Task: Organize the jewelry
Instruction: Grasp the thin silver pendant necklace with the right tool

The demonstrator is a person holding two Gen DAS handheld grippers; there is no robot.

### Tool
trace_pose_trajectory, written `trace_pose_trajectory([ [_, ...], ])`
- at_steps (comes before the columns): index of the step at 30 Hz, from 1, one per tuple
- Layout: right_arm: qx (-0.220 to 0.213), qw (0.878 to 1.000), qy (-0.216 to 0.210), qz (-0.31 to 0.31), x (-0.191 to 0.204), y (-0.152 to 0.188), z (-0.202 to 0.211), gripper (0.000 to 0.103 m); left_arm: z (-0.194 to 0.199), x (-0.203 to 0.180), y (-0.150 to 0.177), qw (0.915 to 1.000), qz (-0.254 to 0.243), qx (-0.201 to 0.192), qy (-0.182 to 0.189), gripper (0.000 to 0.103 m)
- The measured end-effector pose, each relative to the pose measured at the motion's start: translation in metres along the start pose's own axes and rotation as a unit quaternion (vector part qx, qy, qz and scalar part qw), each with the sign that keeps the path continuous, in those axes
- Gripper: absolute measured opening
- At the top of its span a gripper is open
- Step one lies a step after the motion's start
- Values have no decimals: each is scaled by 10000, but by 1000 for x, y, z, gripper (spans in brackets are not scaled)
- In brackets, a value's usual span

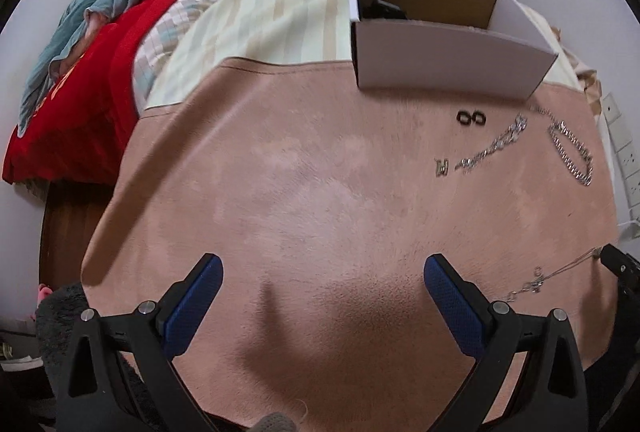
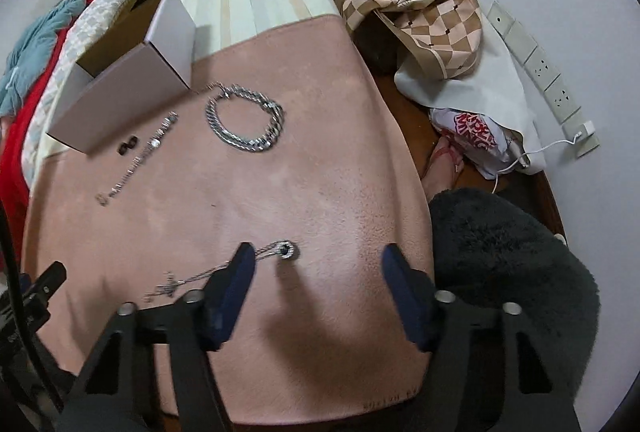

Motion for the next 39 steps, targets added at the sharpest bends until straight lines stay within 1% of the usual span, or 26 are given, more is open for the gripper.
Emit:
trace_pose_trajectory([
  [2, -110, 9999, -21, 69, 4, 4, -7, 53, -4, -2, 2, 10000, -72, 35, -2, 103],
  [6, -334, 9989, 54, 313, 15, 3, -9, 45, -11, -6, 3, 9998, -121, 130, 44, 103],
  [7, -358, 9987, 55, 348, 18, 3, -9, 40, -13, -6, 2, 9998, -133, 142, 49, 103],
  [8, -397, 9982, 141, 428, 19, 2, -10, 33, -14, -7, 2, 9998, -144, 151, 53, 103],
  [9, -445, 9977, 180, 485, 21, 2, -10, 28, -16, -8, 1, 9997, -153, 160, 65, 103],
  [11, -485, 9968, 151, 611, 27, 3, -10, 10, -18, -10, 1, 9997, -159, 182, 84, 103],
  [14, -588, 9937, 218, 928, 41, 9, -7, 10, -20, -11, 0, 9996, -156, 228, 103, 103],
  [16, -592, 9939, 122, 921, 45, 10, -7, 10, -21, -10, -1, 9996, -148, 231, 120, 103],
  [20, -782, 9949, -127, 627, 43, -3, 8, 10, -23, -5, -11, 9996, -63, 200, 180, 103],
  [24, -1026, 9936, -368, 305, 39, -29, 30, 10, -27, -4, -25, 9994, 69, 169, 280, 103],
  [28, -1079, 9926, -549, 119, 36, -48, 34, 10, -27, -13, -39, 9993, 49, 103, 365, 102],
  [31, -1008, 9930, -617, -8, 32, -53, 28, 10, -24, -34, -55, 9984, -132, -56, 542, 102],
  [34, -908, 9938, -635, -118, 26, -55, 17, 10, -24, -67, -70, 9959, -487, -157, 750, 102],
  [37, -829, 9942, -641, -230, 21, -56, 6, 10, -26, -101, -81, 9912, -902, -199, 948, 102],
  [39, -799, 9943, -645, -295, 18, -58, 1, 10, -30, -123, -85, 9873, -1228, -208, 989, 100],
])
Point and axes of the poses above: each gripper's, at about its wrist camera, not at the fingertips, and z roughly against the way its jaws point, x to its left, y to its underside, the point moved 8 cm from there along -z, roughly the way its jaws point, and after that the axes turned 7 degrees about -x, right-handed, at the moved point
